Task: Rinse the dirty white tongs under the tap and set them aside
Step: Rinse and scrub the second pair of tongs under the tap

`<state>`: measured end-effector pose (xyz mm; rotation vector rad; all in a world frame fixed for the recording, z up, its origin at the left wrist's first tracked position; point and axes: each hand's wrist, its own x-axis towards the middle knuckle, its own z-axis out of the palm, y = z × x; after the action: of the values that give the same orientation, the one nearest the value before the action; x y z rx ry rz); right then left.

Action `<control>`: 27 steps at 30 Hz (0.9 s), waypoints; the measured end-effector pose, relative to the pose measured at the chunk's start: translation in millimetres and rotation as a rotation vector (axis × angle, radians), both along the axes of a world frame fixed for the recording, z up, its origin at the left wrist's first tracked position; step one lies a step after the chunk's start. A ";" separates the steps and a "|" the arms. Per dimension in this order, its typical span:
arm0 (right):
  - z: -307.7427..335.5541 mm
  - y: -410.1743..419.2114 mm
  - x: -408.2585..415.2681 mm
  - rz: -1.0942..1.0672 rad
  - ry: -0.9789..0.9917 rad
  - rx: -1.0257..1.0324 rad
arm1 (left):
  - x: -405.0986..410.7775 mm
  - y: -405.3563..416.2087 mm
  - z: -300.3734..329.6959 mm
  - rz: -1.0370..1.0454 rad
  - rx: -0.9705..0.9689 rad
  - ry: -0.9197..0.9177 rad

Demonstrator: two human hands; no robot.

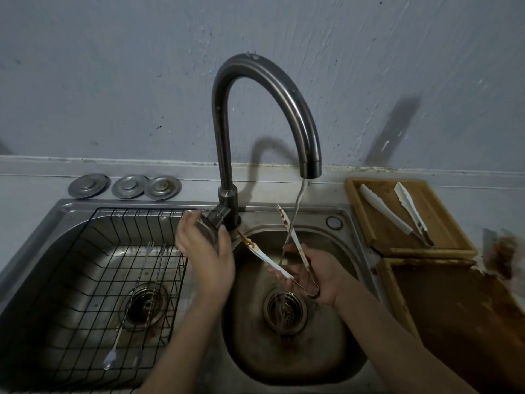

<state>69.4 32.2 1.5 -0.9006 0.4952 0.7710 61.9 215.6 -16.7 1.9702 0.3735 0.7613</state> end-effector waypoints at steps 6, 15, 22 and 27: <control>-10.2 16.6 8.0 0.078 -0.148 -0.275 | -16.5 -45.8 -19.2 -0.155 -0.588 0.267; -15.2 21.3 -0.8 0.255 -0.734 -0.858 | -7.6 -39.9 -18.4 -0.450 -1.037 0.440; -11.4 15.4 -4.5 0.266 -0.676 -1.006 | -4.8 -52.8 -17.7 -0.425 -0.834 0.543; -6.6 8.0 -8.6 0.328 -0.723 -1.061 | -5.8 -54.0 -16.5 -0.516 -0.895 0.659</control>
<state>60.8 40.2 -5.1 -2.1816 0.0651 0.3729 56.0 161.5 -33.2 1.2918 0.4542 -0.3799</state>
